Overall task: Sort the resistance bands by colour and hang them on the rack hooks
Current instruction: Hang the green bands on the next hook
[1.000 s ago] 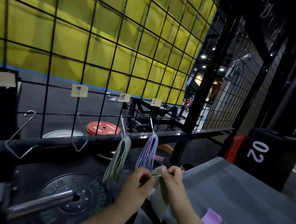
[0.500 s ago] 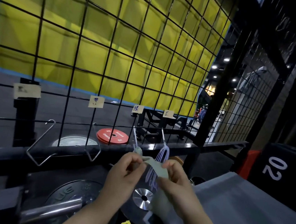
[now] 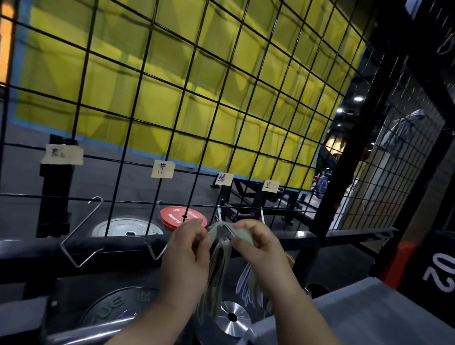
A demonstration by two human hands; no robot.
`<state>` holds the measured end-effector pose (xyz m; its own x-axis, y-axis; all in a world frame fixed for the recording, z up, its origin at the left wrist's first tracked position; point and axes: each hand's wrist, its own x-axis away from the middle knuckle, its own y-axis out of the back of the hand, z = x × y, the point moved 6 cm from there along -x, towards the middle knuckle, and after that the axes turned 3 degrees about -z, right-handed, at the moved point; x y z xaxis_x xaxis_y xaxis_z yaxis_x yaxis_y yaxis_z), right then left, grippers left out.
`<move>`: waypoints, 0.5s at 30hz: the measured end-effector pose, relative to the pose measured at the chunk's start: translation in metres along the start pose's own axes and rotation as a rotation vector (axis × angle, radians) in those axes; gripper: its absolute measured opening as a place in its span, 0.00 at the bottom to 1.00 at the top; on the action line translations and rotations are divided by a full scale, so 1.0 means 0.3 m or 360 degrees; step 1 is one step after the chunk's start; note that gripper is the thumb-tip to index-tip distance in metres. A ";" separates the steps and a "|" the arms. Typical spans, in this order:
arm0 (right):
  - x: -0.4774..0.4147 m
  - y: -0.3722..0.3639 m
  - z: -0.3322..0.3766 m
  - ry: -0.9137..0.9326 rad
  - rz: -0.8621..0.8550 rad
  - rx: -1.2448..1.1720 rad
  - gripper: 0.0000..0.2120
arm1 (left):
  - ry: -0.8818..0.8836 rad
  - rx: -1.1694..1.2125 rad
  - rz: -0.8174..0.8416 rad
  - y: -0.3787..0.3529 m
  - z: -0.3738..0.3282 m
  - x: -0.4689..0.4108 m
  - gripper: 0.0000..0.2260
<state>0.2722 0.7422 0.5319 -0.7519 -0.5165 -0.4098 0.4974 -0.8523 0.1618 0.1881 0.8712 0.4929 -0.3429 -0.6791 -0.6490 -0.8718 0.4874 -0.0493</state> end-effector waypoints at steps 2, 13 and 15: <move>-0.017 0.001 0.002 -0.0006 -0.0056 -0.0005 0.08 | -0.0059 -0.0047 -0.0031 -0.008 -0.003 -0.011 0.03; -0.075 -0.018 -0.031 -0.0007 -0.0136 0.0177 0.06 | -0.0014 -0.0405 0.0017 -0.045 0.004 -0.033 0.05; -0.080 -0.016 -0.039 -0.0012 -0.0163 0.0233 0.06 | -0.0021 -0.0488 0.0078 -0.052 0.002 -0.034 0.07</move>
<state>0.2929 0.7597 0.5304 -0.7988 -0.4264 -0.4243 0.3499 -0.9031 0.2488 0.2055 0.8709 0.4999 -0.3844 -0.6508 -0.6548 -0.9199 0.3296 0.2125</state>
